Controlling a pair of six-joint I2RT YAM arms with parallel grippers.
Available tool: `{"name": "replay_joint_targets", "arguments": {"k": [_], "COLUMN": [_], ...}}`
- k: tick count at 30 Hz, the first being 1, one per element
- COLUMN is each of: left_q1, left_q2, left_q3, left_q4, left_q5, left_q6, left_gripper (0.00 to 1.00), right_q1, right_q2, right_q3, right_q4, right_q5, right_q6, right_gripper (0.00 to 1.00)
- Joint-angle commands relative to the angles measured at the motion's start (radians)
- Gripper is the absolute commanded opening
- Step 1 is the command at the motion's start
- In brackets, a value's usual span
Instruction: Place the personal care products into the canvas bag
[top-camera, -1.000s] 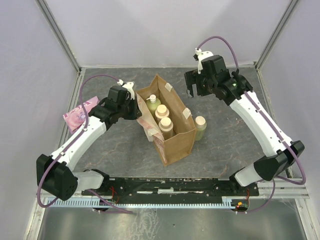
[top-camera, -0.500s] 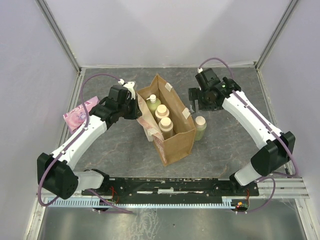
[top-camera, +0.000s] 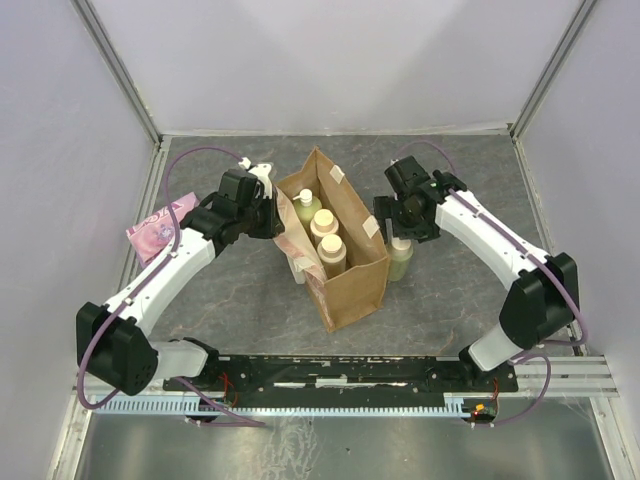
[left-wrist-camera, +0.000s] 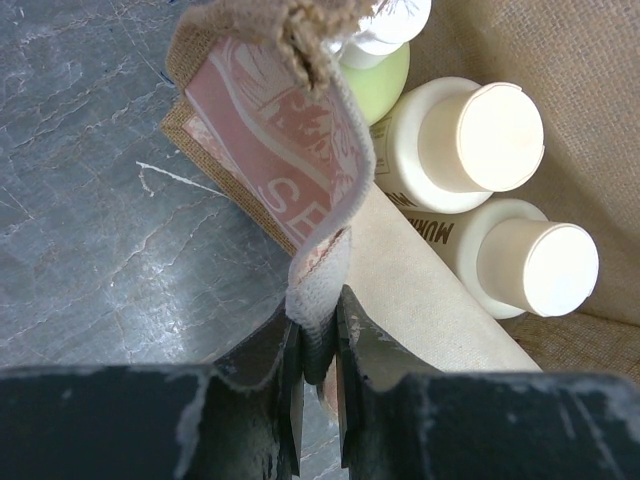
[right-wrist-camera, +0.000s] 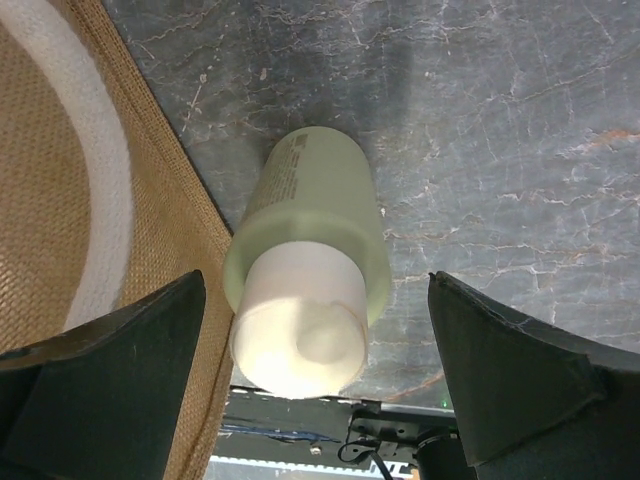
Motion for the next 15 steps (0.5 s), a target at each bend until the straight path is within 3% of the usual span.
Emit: {"name": "replay_joint_targets", "arguments": {"k": [1, 7, 15], "left_q1": [-0.004, -0.004, -0.004], "left_q2": [0.011, 0.013, 0.022], "left_q3": [0.029, 0.032, 0.040], "left_q4": [-0.027, -0.029, -0.028], "left_q5": [0.014, 0.008, 0.003], "left_q6": [0.056, 0.055, 0.050], "left_gripper": [0.20, 0.20, 0.20], "right_q1": [0.001, 0.002, 0.002], "right_q2": [0.032, 0.071, 0.111], "right_q3": [-0.027, -0.066, -0.076], "right_q4": [0.076, 0.099, 0.098], "right_q5": [-0.018, -0.028, -0.031], "right_q6": [0.014, 0.001, -0.025], "right_gripper": [1.00, 0.98, 0.83]}}
